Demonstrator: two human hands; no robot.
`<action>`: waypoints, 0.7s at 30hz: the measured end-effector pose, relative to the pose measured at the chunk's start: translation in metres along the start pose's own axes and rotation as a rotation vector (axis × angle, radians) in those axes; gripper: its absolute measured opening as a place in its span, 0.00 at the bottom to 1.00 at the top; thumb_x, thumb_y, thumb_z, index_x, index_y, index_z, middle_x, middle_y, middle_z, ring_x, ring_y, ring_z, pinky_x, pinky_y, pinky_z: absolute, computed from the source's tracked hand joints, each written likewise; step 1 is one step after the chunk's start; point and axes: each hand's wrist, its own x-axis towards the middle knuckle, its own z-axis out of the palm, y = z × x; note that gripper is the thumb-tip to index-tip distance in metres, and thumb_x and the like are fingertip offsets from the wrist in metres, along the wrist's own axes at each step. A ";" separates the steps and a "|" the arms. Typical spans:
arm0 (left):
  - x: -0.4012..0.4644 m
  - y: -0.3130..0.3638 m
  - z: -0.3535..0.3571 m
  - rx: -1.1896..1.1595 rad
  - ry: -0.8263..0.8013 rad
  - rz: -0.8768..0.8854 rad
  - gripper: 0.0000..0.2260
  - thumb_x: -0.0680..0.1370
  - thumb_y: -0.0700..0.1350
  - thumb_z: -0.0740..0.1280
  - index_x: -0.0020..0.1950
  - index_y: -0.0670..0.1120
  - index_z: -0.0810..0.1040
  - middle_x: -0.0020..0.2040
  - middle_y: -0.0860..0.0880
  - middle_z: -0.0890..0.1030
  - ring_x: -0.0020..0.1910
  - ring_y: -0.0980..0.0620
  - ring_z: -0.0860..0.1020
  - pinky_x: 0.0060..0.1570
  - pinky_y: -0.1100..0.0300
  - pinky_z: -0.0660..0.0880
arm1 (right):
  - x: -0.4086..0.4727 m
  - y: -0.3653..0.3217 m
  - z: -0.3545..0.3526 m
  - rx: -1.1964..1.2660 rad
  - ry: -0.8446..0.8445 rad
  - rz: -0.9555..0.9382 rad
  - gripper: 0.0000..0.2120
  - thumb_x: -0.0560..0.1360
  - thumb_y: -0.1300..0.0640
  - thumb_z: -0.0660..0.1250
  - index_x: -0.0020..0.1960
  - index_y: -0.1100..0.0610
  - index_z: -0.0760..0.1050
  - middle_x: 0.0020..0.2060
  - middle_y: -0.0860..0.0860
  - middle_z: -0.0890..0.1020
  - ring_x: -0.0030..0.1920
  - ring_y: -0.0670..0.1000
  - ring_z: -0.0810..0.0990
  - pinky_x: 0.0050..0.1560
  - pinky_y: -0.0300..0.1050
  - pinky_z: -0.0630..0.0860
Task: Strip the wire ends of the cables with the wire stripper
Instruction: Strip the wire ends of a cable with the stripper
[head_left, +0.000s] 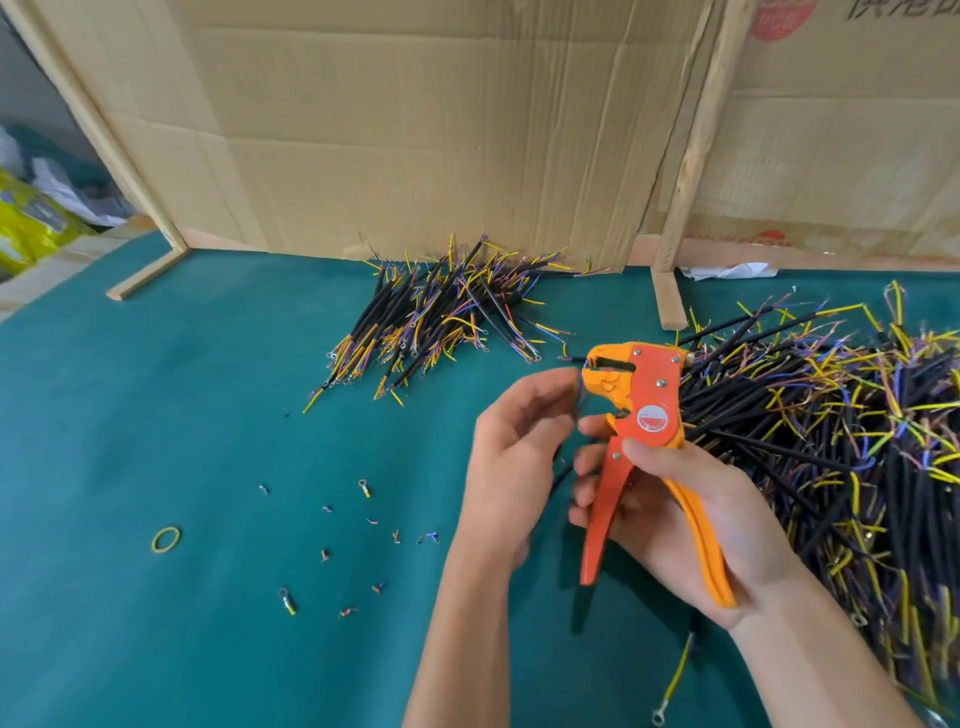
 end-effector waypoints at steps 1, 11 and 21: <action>-0.002 0.002 0.004 -0.155 -0.067 -0.060 0.16 0.80 0.31 0.57 0.64 0.40 0.76 0.44 0.46 0.80 0.30 0.52 0.72 0.25 0.61 0.69 | 0.000 0.001 0.001 0.009 -0.007 -0.006 0.27 0.62 0.58 0.83 0.58 0.65 0.81 0.46 0.65 0.82 0.40 0.62 0.82 0.44 0.56 0.82; 0.010 0.008 -0.023 0.621 0.386 0.064 0.10 0.79 0.41 0.66 0.59 0.49 0.80 0.50 0.51 0.83 0.49 0.54 0.80 0.52 0.55 0.75 | 0.010 0.014 0.009 -0.020 0.142 0.022 0.24 0.67 0.64 0.72 0.63 0.66 0.78 0.65 0.62 0.80 0.57 0.67 0.83 0.49 0.58 0.83; 0.089 0.019 -0.117 1.485 0.416 -0.002 0.09 0.78 0.43 0.66 0.57 0.42 0.79 0.57 0.41 0.77 0.59 0.37 0.76 0.52 0.45 0.75 | 0.014 0.020 0.010 -0.029 0.202 0.019 0.21 0.72 0.69 0.68 0.65 0.64 0.76 0.66 0.56 0.80 0.58 0.65 0.84 0.55 0.61 0.81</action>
